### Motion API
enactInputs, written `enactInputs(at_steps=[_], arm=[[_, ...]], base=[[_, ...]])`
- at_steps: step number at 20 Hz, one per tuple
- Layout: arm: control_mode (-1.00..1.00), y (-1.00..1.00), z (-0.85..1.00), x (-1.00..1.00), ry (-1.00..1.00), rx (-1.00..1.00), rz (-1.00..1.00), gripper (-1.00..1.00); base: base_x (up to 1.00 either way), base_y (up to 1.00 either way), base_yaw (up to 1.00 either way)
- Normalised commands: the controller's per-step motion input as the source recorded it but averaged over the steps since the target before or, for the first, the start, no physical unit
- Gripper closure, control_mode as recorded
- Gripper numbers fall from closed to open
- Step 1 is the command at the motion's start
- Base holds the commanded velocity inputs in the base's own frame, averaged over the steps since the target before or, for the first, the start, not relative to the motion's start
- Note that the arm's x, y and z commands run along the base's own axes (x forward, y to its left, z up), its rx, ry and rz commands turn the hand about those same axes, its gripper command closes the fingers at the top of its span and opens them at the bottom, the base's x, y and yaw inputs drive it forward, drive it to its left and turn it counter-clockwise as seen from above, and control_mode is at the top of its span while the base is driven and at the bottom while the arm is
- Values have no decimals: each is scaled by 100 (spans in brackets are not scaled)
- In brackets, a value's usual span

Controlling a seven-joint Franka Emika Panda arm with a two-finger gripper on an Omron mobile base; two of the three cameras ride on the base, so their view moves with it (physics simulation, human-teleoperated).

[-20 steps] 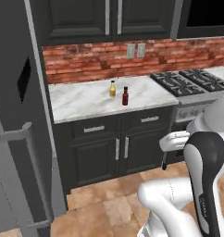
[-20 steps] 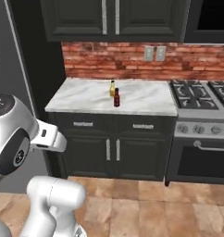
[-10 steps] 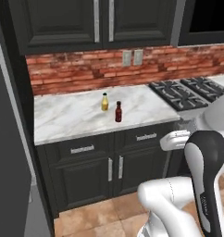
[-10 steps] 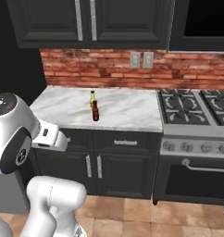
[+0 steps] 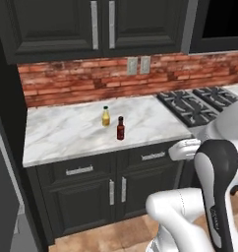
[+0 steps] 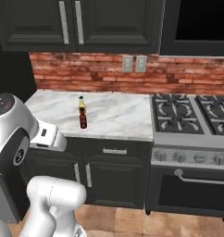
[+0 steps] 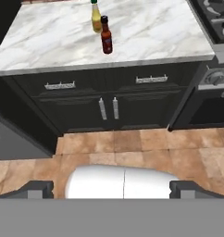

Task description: Place the mustard and condiment bottle from the counter to the top shelf of the fridge. If the existing items in the fridge are on the top shelf, move them to other shelves.

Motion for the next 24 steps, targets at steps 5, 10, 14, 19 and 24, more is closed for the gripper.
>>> enactInputs(at_steps=[5, 10, 14, 19, 24], arm=[[100, 0, 0, 0, 0, 0, 0, -100], [-100, 9, -25, 68, 0, -2, -1, -100], [-100, 6, -35, 82, -1, 0, -1, -100], [-100, 10, -20, 79, 0, 0, 0, -100], [-100, 26, -24, 77, -1, 0, 0, -100]], base=[[45, -16, 2], [0, 0, 0], [0, 0, 0], [0, 0, 0], [0, 0, 0]])
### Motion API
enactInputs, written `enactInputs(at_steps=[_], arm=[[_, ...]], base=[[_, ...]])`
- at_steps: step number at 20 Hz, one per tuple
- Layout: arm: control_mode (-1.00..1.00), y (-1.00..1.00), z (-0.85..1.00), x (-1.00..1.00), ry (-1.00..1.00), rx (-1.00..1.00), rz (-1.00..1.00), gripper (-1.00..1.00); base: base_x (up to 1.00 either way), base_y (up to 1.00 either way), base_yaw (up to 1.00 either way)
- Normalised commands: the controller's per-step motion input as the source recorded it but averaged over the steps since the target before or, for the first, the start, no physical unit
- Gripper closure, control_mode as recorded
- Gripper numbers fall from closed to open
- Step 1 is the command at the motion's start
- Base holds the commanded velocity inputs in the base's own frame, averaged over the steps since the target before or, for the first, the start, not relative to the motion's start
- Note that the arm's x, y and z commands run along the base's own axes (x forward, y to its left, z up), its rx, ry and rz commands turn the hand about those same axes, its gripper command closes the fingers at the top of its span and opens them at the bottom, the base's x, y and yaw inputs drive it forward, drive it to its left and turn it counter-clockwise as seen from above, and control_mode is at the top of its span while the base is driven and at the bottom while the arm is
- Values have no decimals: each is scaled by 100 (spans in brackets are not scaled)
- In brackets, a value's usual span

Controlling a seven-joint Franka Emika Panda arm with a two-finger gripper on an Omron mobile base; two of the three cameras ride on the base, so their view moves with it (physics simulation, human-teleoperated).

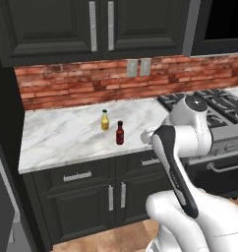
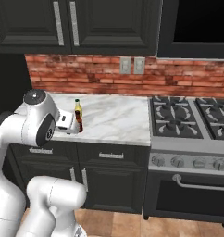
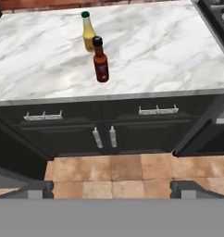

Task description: Place the mustard and condiment bottle from the counter to the top shelf of the fridge. If the existing items in the fridge are on the top shelf, move them to other shelves.

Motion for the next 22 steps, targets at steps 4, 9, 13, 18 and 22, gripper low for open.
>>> enactInputs(at_steps=[4, 9, 13, 18, 22], arm=[[-100, 36, -31, 68, -2, 0, 0, -100], [-100, 29, -29, 59, -1, 0, 0, -100], [-100, 3, -21, 32, -4, 0, 0, -100], [-100, 0, -11, 21, -2, 0, 0, -100], [-100, 0, -10, 26, 0, 0, 0, -100]], base=[[0, 0, 0], [0, 0, 0], [0, 0, 0], [0, 0, 0], [0, 0, 0]])
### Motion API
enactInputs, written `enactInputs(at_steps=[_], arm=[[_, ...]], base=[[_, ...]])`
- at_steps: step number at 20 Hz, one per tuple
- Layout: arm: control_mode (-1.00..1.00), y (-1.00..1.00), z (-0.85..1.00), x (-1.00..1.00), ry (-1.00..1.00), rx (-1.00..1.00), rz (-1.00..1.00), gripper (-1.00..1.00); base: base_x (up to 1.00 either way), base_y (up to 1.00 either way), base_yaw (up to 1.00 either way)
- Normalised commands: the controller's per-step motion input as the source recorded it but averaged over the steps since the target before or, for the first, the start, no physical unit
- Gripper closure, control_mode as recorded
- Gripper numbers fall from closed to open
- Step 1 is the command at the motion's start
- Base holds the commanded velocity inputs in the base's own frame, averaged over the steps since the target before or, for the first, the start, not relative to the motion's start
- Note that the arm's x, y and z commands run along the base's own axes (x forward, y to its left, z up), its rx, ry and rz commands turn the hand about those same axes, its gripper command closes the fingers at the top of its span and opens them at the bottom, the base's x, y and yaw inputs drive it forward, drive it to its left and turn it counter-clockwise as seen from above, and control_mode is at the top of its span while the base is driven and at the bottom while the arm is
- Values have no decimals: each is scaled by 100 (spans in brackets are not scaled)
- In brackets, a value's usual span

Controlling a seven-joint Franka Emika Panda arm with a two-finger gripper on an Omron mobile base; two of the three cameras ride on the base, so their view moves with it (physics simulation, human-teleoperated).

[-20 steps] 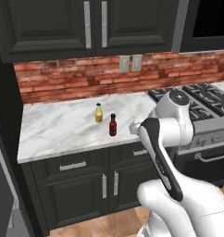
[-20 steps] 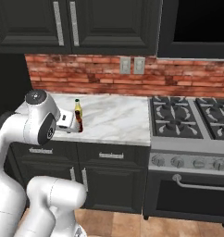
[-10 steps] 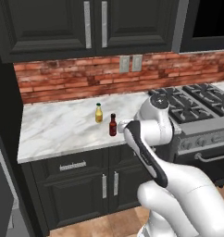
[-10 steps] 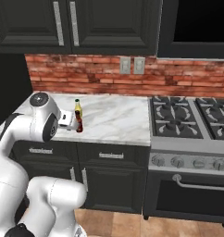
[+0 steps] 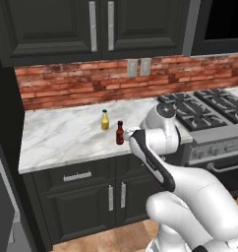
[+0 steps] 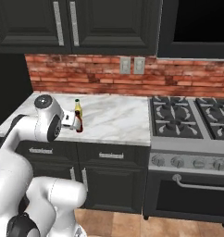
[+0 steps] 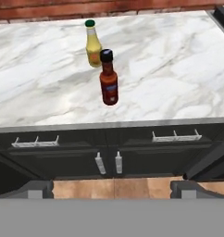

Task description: Place the mustard and condiment bottle from the counter to the top shelf of the fridge. If the existing items in the fridge are on the top shelf, move them to other shelves.

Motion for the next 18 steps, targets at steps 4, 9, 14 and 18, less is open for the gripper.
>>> enactInputs(at_steps=[4, 9, 14, 18], arm=[[-100, 0, -10, 24, 0, 0, 0, -100], [-100, 0, -11, 30, -5, 0, 0, -100], [-100, 5, -11, 58, -5, 0, 0, -100], [-100, 1, -18, 42, -1, 0, 0, -100]], base=[[0, 0, 0], [0, 0, 0], [0, 0, 0], [0, 0, 0]])
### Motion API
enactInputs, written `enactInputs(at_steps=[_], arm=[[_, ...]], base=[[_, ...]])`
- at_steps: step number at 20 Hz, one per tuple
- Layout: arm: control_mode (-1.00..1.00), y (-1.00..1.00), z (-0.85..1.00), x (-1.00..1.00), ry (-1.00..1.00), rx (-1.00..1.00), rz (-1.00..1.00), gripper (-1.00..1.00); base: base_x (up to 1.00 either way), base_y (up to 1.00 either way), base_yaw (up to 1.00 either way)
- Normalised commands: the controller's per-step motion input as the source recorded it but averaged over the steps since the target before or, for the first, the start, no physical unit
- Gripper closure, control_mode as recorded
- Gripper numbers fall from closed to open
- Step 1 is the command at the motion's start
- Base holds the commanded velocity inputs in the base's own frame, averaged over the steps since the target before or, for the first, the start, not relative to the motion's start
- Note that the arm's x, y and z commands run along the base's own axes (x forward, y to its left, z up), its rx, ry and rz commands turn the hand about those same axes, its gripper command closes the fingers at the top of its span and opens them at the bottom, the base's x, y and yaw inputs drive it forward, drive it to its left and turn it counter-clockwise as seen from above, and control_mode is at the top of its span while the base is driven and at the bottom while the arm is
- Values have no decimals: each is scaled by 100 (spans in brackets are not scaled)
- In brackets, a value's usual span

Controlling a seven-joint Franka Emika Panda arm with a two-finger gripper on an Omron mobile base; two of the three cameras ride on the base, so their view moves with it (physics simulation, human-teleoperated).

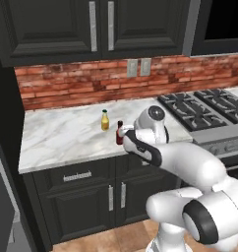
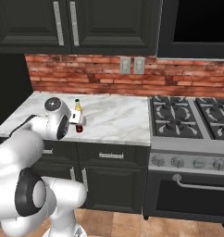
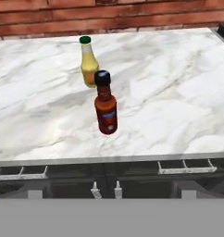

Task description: Place the mustard and condiment bottle from the counter to the top shelf of the fridge. If the existing items in the fridge are on the top shelf, move them to other shelves.

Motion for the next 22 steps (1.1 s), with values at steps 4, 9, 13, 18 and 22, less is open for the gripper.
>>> enactInputs(at_steps=[4, 9, 13, 18, 22], arm=[[-100, 12, -18, 59, 0, 0, 0, -100], [-100, 19, -15, 68, 0, 0, 0, -100], [-100, 25, -13, 66, 0, 0, 0, -100], [-100, 6, -12, 60, 0, 0, 0, -100], [-100, 0, -14, 38, 0, 0, 0, -100]], base=[[0, 0, 0], [0, 0, 0], [0, 0, 0], [0, 0, 0], [0, 0, 0]])
